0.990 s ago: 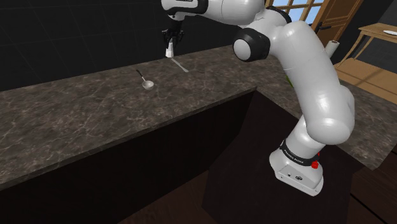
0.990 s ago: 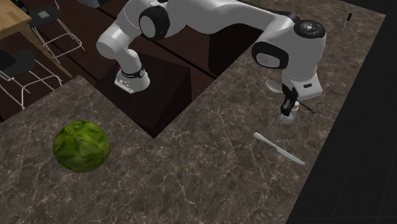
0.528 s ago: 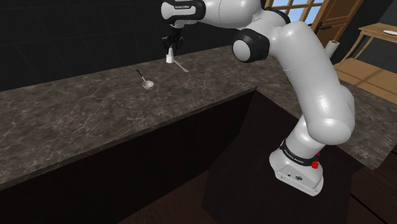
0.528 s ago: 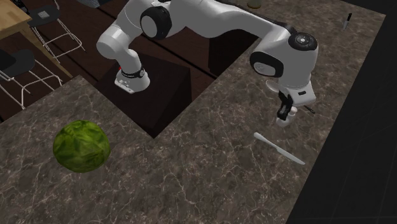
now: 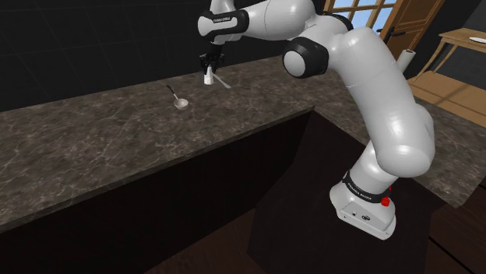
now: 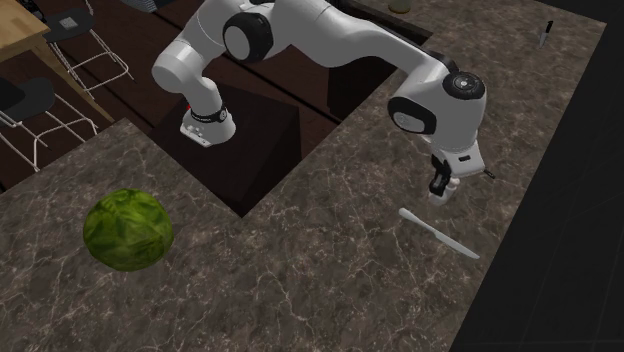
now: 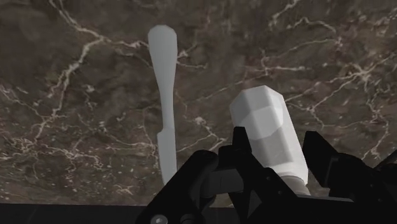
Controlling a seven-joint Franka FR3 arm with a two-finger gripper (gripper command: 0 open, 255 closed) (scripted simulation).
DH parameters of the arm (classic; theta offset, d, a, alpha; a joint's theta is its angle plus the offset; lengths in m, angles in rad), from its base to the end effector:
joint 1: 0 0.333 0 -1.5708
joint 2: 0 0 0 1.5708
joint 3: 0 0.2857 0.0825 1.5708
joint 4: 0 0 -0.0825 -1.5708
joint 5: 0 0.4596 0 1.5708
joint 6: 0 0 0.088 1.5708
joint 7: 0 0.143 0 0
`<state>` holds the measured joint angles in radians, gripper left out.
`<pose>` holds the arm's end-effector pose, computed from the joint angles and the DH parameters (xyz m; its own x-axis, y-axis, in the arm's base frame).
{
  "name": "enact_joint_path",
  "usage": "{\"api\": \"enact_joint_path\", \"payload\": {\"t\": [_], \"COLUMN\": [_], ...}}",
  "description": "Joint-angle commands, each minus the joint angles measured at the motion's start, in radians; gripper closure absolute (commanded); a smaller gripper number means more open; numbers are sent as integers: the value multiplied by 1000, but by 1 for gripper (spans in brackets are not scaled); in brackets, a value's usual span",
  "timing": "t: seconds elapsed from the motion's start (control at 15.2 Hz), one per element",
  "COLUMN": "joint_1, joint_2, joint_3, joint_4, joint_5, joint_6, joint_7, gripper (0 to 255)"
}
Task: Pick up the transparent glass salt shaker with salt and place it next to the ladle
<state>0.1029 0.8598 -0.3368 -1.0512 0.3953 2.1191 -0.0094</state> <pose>0.8461 -0.0859 0.2836 0.9372 -0.2516 0.2415 -0.2280 -0.9660 -0.1215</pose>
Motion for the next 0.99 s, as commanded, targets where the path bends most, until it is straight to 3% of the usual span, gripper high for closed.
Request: {"api": "enact_joint_path", "payload": {"t": [0.0, 0.53, 0.59, 0.92], "joint_1": [1, 1, 1, 1], "joint_2": [9, 9, 9, 9], "joint_3": [3, 3, 3, 3], "joint_4": [-21, -21, -21, -21], "joint_5": [5, 5, 5, 5], "joint_6": [30, 30, 30, 30], "joint_7": [-7, -7, -7, -7], "gripper": [255, 255, 0, 0]}}
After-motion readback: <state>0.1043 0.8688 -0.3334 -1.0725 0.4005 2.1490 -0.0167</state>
